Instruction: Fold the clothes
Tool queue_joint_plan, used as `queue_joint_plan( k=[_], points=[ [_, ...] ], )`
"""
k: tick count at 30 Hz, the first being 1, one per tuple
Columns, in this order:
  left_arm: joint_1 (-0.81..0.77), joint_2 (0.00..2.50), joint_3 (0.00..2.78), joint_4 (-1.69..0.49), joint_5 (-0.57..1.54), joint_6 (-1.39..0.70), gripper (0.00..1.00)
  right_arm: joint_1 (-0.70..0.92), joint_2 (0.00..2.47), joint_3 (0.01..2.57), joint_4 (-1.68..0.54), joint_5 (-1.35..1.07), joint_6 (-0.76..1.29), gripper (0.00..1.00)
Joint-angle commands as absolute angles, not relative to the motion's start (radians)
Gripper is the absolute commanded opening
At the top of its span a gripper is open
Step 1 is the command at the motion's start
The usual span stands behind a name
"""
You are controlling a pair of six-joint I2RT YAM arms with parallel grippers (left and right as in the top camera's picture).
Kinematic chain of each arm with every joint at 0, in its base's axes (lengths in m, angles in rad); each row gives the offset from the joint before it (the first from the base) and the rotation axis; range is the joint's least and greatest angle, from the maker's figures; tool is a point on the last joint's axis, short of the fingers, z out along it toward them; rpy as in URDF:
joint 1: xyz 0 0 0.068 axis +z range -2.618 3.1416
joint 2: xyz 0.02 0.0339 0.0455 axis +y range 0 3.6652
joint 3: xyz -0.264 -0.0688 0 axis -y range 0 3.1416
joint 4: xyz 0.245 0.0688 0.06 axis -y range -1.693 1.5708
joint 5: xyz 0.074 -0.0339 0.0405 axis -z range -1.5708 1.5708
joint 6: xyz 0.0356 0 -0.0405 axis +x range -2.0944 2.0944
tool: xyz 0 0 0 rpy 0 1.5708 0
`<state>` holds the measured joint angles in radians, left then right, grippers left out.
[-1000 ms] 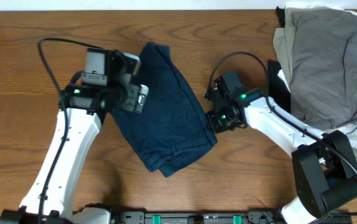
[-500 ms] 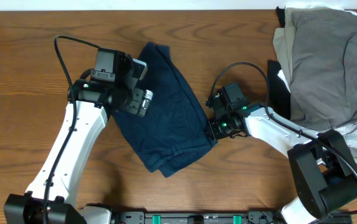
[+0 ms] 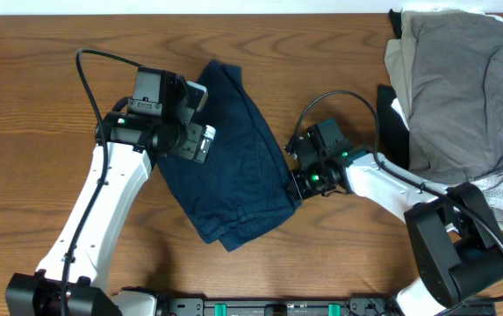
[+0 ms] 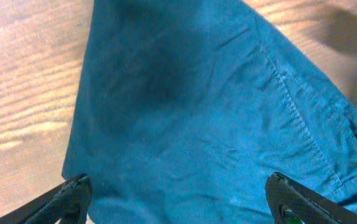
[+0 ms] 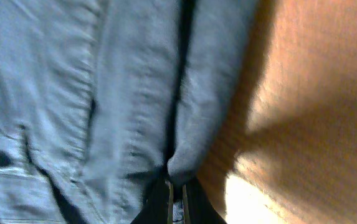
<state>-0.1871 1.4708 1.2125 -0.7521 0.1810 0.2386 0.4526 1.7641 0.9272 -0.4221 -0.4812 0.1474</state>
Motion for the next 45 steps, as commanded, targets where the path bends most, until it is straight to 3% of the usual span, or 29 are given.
queue_joint_plan(
  k=[1,8,13,19,26,37,45],
  points=[
    [-0.189,1.468,1.238,-0.728,0.188,0.213,0.89,0.419,1.693,1.061,-0.413,-0.57,0.115,0.01],
    [-0.158,1.402,1.284,-0.683,0.188,0.147,0.88,0.456,1.599,1.402,-0.513,-0.617,0.077,0.01],
    [-0.112,1.33,1.297,-0.669,0.197,0.115,0.88,0.499,1.549,1.567,-0.638,-0.447,0.043,0.01],
    [-0.108,1.309,1.295,-0.708,0.218,0.119,0.88,0.482,1.542,1.573,-0.67,-0.389,0.043,0.01],
    [-0.108,1.367,1.287,-0.806,0.432,0.121,0.88,0.476,1.556,1.573,-0.672,-0.356,0.043,0.01],
    [-0.108,1.618,1.278,-1.071,0.434,-0.002,0.88,0.476,1.556,1.573,-0.681,-0.317,0.043,0.01],
    [-0.108,1.713,1.217,-1.071,0.426,0.04,0.84,0.475,1.556,1.573,-0.699,-0.289,0.035,0.01]
  ],
)
